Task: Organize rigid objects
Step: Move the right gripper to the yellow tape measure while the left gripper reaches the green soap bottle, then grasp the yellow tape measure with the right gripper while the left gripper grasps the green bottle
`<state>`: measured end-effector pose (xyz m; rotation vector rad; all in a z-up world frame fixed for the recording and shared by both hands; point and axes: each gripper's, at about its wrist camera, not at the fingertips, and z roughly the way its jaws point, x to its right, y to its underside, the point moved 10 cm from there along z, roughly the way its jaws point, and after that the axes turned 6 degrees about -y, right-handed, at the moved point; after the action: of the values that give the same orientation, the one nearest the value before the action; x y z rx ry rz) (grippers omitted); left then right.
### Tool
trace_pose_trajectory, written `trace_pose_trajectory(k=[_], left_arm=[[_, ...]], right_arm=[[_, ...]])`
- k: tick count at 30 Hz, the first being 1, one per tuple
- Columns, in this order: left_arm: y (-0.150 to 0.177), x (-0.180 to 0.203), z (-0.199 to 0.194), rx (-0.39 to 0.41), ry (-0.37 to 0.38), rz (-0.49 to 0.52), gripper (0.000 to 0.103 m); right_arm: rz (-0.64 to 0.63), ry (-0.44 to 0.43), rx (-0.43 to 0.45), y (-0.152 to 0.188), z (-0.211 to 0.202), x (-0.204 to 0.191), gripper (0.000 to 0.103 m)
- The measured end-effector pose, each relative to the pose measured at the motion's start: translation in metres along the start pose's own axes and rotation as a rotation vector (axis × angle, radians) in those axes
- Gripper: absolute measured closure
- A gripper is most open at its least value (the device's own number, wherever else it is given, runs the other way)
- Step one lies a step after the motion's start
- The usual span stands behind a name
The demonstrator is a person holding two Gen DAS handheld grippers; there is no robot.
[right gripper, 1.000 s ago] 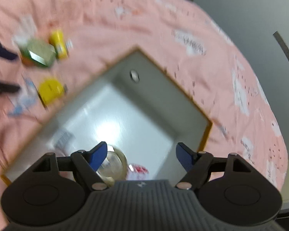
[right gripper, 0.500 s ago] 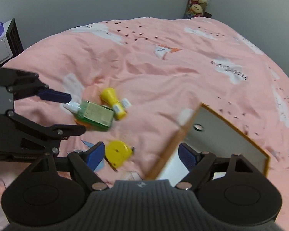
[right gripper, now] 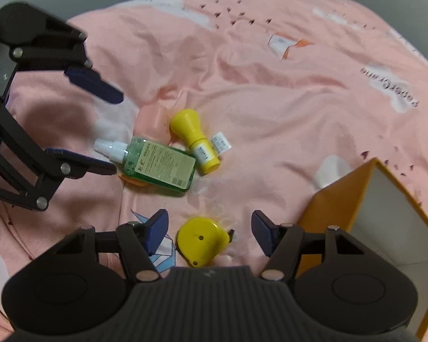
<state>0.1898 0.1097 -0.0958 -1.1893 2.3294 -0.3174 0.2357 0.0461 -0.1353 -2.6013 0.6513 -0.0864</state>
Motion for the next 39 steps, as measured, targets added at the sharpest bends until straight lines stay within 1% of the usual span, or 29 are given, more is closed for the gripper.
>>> trace_pose_trajectory(k=[2, 3, 9, 14, 16, 20, 23, 24, 25, 27, 32, 34, 39], left_arm=[[0.001, 0.005, 0.011, -0.02, 0.009, 0.105, 0.024], [0.002, 0.006, 0.018, -0.036, 0.011, 0.141, 0.024], [-0.002, 0.014, 0.054, -0.122, 0.049, 0.207, 0.024], [0.0, 0.026, 0.069, -0.155, 0.033, 0.327, 0.024], [0.001, 0.03, 0.074, -0.172, 0.04, 0.352, 0.025], [0.002, 0.032, 0.084, -0.188, 0.05, 0.348, 0.03], [0.001, 0.03, 0.091, -0.187, 0.036, 0.345, 0.034], [0.001, 0.029, 0.093, -0.189, 0.032, 0.343, 0.039], [0.001, 0.028, 0.094, -0.193, 0.03, 0.338, 0.041], [0.0, 0.027, 0.097, -0.201, 0.035, 0.326, 0.042], [0.0, 0.028, 0.106, -0.222, 0.04, 0.322, 0.042], [0.0, 0.028, 0.11, -0.237, 0.05, 0.296, 0.048], [-0.002, 0.024, 0.106, -0.249, 0.049, 0.252, 0.052]], right_arm=[[0.011, -0.016, -0.03, -0.001, 0.01, 0.001, 0.039], [0.018, -0.022, -0.049, 0.0, 0.016, 0.002, 0.039], [0.096, -0.038, -0.147, 0.01, 0.047, 0.008, 0.034], [0.145, -0.04, -0.22, 0.022, 0.067, 0.013, 0.033], [0.174, -0.057, -0.235, 0.026, 0.073, 0.015, 0.033], [0.204, -0.074, -0.257, 0.028, 0.079, 0.015, 0.033], [0.205, -0.082, -0.267, 0.029, 0.083, 0.015, 0.034], [0.204, -0.081, -0.271, 0.029, 0.084, 0.014, 0.035], [0.196, -0.072, -0.273, 0.03, 0.085, 0.014, 0.041], [0.183, -0.057, -0.272, 0.03, 0.085, 0.015, 0.042], [0.203, -0.07, -0.281, 0.031, 0.086, 0.015, 0.041], [0.206, -0.068, -0.284, 0.032, 0.087, 0.015, 0.042], [0.191, -0.067, -0.273, 0.027, 0.088, 0.016, 0.043]])
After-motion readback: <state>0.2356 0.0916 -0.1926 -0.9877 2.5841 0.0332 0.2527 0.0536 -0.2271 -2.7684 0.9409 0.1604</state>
